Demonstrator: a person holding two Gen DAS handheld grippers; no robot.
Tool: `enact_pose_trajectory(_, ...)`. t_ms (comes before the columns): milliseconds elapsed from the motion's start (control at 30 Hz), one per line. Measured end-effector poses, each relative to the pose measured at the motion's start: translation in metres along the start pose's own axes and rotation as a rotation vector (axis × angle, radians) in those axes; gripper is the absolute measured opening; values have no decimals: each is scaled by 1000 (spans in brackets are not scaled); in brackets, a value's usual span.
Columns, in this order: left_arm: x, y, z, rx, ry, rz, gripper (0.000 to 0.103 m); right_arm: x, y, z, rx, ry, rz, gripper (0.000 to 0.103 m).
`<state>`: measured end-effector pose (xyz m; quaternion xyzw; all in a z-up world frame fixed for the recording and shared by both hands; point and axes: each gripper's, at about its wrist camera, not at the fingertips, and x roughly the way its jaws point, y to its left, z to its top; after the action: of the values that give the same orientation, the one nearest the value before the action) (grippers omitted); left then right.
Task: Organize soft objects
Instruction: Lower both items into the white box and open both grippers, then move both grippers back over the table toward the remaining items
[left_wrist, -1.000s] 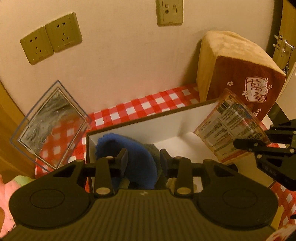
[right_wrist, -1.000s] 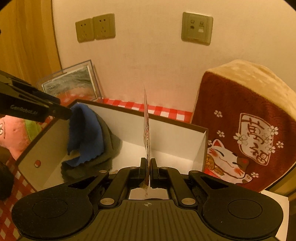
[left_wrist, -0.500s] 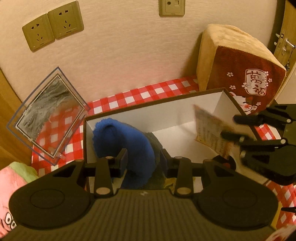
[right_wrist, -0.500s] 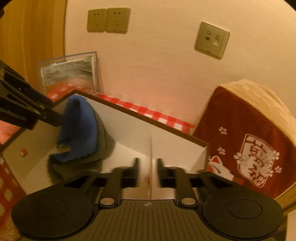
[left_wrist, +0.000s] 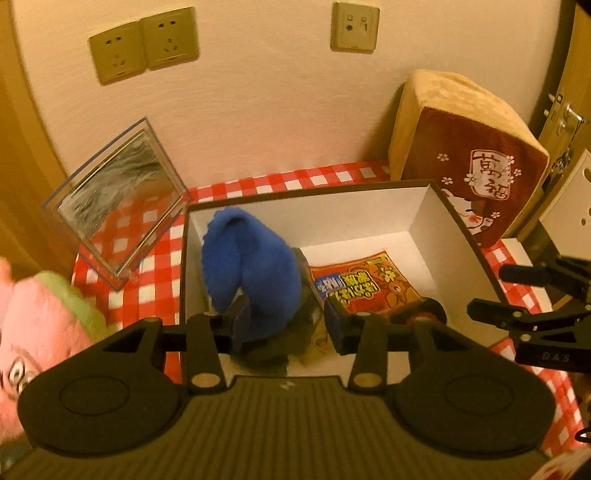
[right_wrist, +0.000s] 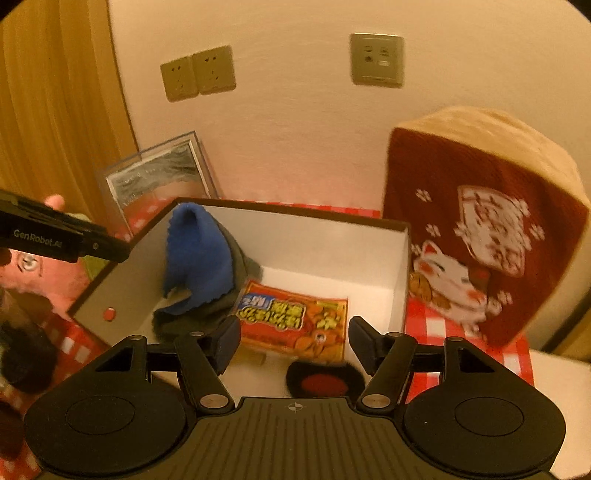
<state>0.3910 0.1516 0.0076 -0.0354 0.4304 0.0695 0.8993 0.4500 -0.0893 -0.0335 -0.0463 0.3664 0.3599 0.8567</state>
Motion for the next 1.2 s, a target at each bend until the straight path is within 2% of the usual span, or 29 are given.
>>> enact_pose_trajectory(300,-47,-2,-51,-59,-14,-2,45,-54,-7,-37,139,-23,13,66)
enact_pose_trajectory(567,-74,4,-100,-113,17,19,45,-89,-5,-66,198,-8,7,66)
enact_pose_trajectory(1000,-94,6,-164,-188,75,77,47,-117,-2,-111,252,70,-31,67)
enact_pose_trajectory(1200,-98,3,-182,-196,99,74,47,-125,-6,-127,273,103,-50,66)
